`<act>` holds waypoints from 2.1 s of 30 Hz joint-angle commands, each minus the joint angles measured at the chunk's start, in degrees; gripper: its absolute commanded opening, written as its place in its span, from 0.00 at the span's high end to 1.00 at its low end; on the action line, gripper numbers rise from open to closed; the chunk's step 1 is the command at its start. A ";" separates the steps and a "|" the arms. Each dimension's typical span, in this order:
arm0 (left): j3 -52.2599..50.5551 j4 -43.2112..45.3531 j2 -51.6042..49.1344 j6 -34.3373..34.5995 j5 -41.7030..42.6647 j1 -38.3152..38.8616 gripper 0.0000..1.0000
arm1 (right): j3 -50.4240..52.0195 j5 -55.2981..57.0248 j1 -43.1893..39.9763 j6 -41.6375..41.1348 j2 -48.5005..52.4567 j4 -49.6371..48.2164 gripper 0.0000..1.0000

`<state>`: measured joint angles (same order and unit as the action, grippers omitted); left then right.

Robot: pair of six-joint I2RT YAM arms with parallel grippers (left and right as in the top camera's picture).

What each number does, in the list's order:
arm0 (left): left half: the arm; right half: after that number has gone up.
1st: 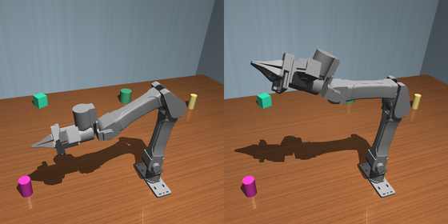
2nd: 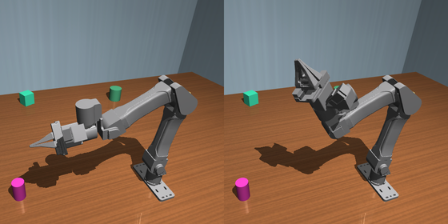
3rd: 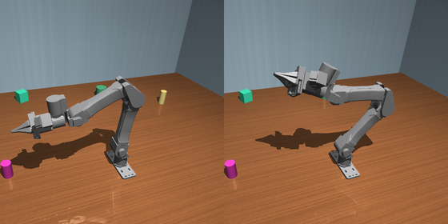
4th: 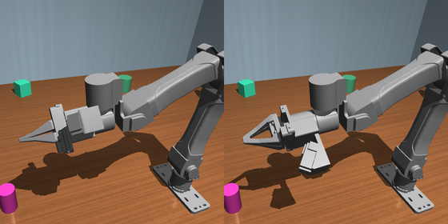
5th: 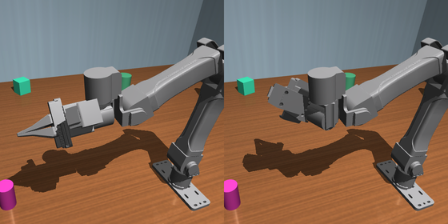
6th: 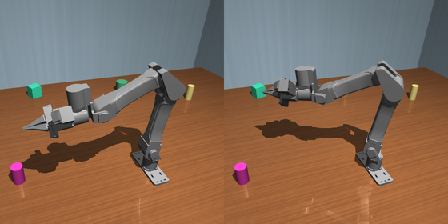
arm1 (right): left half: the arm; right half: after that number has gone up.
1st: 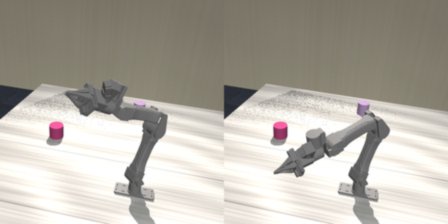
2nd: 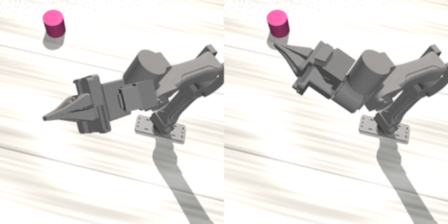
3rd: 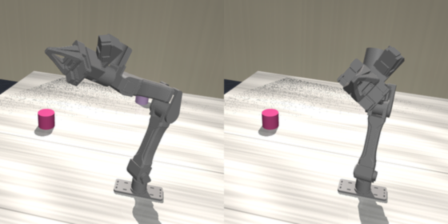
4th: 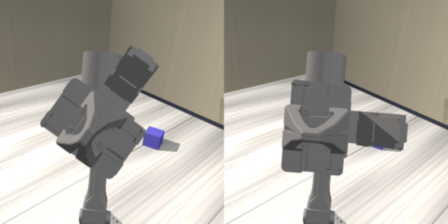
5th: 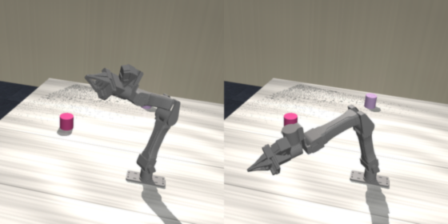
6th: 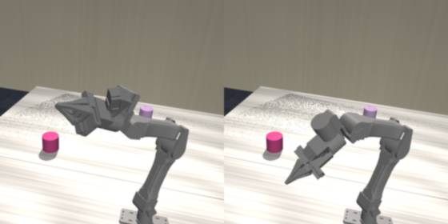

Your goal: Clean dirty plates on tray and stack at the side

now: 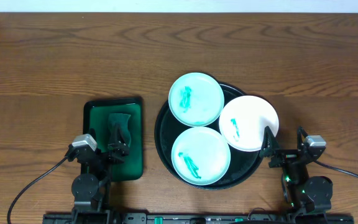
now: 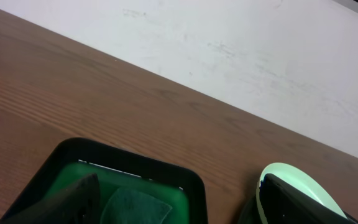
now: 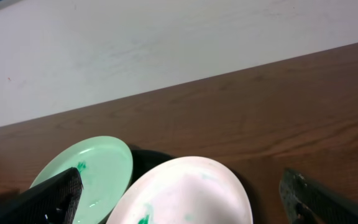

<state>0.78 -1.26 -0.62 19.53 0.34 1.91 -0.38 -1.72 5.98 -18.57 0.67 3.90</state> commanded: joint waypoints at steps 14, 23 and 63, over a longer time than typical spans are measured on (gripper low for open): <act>-0.55 -2.91 0.39 0.07 -0.76 -0.35 0.18 | 0.09 -0.24 0.44 1.05 -0.28 0.22 0.01; -0.55 -2.91 0.39 0.07 -0.76 -0.35 0.18 | 0.09 -0.24 0.44 1.05 -0.28 0.22 0.01; 33.18 -35.65 -32.09 -17.57 5.31 -0.33 0.18 | 0.09 -0.24 0.46 1.05 -0.28 0.24 0.01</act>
<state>28.27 -34.63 -28.60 3.16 4.84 1.91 -0.38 -1.69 5.98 -18.55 0.69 3.90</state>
